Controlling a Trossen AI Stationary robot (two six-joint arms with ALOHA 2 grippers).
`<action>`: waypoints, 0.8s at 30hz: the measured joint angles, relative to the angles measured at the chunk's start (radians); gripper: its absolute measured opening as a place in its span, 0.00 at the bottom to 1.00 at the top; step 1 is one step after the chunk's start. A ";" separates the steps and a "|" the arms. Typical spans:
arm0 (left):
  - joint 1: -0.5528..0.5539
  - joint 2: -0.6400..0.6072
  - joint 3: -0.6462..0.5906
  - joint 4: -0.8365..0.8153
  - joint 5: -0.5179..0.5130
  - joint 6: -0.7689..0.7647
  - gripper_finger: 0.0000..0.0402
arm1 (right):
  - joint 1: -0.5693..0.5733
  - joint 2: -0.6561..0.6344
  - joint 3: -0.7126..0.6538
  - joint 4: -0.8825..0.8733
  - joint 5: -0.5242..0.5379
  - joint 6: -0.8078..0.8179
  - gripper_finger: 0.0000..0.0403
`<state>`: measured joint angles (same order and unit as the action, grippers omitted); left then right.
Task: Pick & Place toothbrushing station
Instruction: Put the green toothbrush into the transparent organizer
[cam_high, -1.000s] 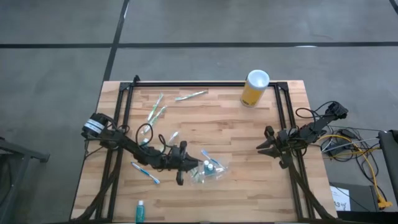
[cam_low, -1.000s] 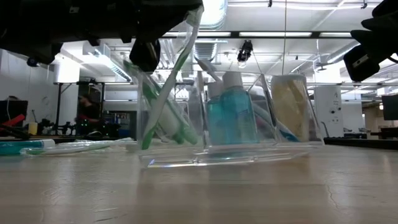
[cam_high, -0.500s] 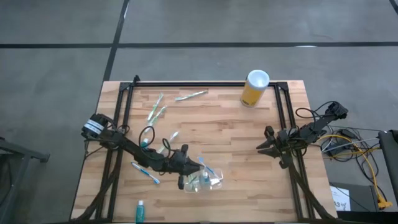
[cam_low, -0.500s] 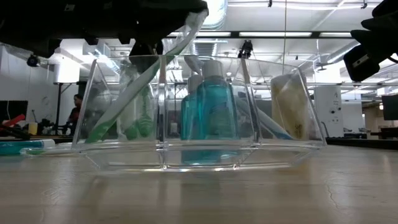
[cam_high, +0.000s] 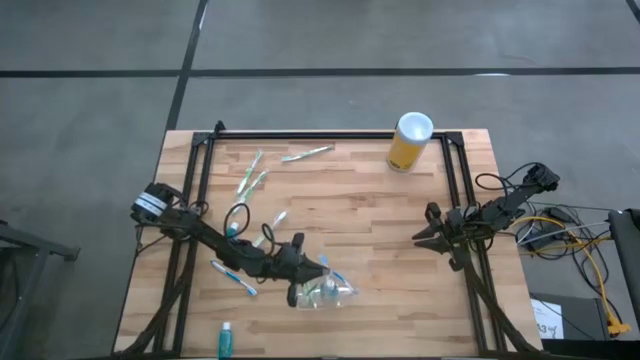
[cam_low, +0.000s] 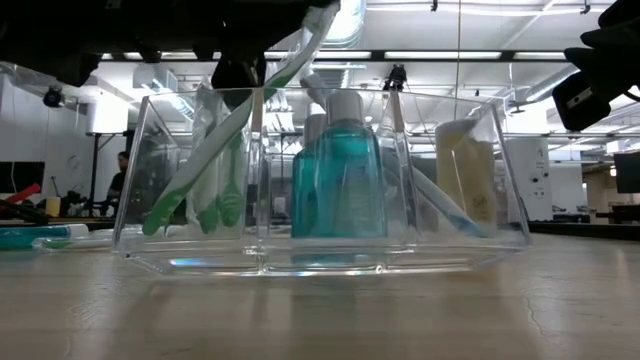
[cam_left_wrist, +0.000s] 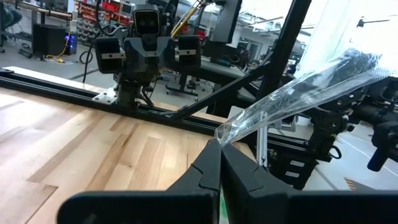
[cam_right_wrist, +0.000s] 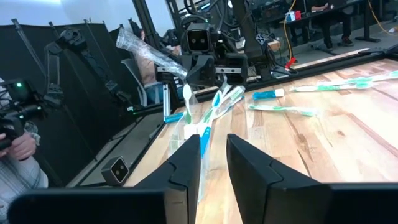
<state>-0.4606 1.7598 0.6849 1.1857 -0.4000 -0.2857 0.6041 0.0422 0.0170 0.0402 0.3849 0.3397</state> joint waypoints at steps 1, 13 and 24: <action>0.000 -0.001 0.000 0.000 0.000 0.006 0.01 | 0.000 0.000 0.000 0.000 0.000 0.000 0.18; 0.000 -0.007 0.048 -0.020 0.008 0.049 0.01 | 0.000 0.000 0.000 0.000 0.000 0.000 0.20; -0.014 -0.011 0.074 -0.023 -0.055 0.079 0.01 | 0.000 0.000 0.000 0.000 0.000 0.000 0.20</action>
<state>-0.4745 1.7489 0.7593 1.1625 -0.4550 -0.2062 0.6041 0.0422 0.0170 0.0402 0.3847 0.3397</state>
